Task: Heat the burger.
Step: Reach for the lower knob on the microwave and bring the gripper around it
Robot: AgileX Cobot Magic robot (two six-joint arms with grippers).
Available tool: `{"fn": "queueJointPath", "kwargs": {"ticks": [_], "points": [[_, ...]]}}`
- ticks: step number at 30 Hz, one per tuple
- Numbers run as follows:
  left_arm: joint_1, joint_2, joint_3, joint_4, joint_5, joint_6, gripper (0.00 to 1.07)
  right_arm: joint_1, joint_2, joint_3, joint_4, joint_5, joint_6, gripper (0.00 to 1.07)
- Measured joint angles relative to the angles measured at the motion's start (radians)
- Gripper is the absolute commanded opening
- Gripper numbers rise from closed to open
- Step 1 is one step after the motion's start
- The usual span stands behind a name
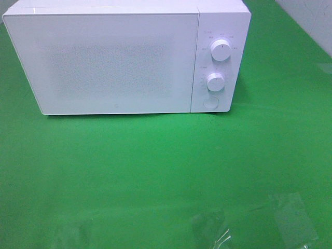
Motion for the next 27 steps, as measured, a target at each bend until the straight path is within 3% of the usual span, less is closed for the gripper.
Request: {"fn": "queueJointPath", "kwargs": {"ticks": [27], "points": [[0.0,0.0,0.0,0.0,0.0,0.0,1.01,0.0,0.0,0.0,0.0,0.0,0.0,0.76]]}}
